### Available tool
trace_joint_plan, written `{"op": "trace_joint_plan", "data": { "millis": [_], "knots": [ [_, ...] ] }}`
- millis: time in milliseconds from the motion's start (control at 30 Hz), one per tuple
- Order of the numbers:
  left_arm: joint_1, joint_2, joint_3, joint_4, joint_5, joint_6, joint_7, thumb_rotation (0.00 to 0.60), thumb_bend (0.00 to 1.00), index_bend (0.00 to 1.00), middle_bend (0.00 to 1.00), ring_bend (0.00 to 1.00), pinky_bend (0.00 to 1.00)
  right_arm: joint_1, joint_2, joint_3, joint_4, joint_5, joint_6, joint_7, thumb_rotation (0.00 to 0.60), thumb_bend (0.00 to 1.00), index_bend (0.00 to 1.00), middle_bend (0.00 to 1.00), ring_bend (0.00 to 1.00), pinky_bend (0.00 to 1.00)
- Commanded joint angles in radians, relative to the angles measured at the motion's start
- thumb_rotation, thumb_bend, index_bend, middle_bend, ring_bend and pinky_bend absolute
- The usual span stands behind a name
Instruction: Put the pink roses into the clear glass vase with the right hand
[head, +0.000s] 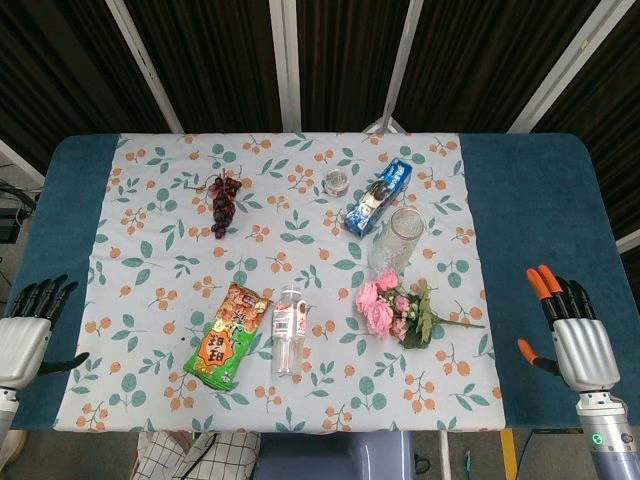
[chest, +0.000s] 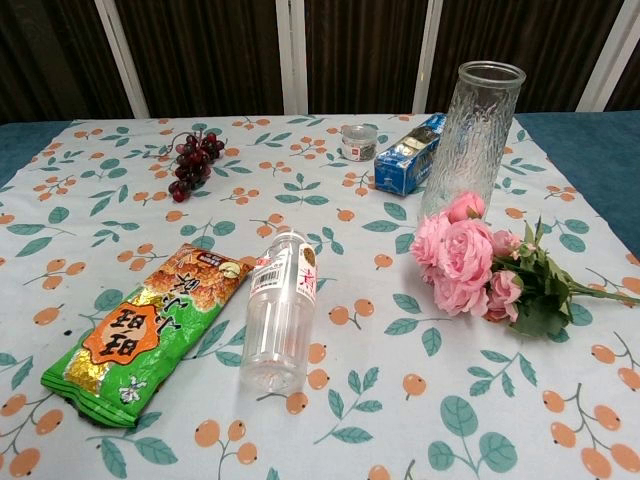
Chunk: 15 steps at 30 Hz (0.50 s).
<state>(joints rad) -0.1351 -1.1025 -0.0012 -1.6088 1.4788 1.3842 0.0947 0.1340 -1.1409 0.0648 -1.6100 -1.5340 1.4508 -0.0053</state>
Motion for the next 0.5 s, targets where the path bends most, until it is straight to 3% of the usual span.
{"op": "trace_joint_plan", "data": {
  "millis": [33,333,500],
  "knots": [
    [0.001,0.0,-0.003,0.0,-0.005,0.0,-0.005,0.6,0.0,0.0,0.0,0.0,0.0,0.002,0.008,-0.003,-0.019,-0.012,0.002,0.002,0.6,0.3,0.0,0.0,0.0,0.0],
    [0.002,0.004,-0.002,-0.003,-0.004,-0.001,-0.013,0.6,0.0,0.0,0.0,0.0,0.0,0.033,0.015,-0.016,-0.107,-0.008,-0.071,-0.009,0.6,0.3,0.0,0.0,0.0,0.0],
    [0.002,0.006,-0.002,-0.006,-0.002,0.001,-0.019,0.6,0.0,0.0,0.0,0.0,0.0,0.092,0.002,-0.008,-0.193,0.057,-0.199,-0.041,0.6,0.3,0.0,0.0,0.0,0.0]
  ]
}}
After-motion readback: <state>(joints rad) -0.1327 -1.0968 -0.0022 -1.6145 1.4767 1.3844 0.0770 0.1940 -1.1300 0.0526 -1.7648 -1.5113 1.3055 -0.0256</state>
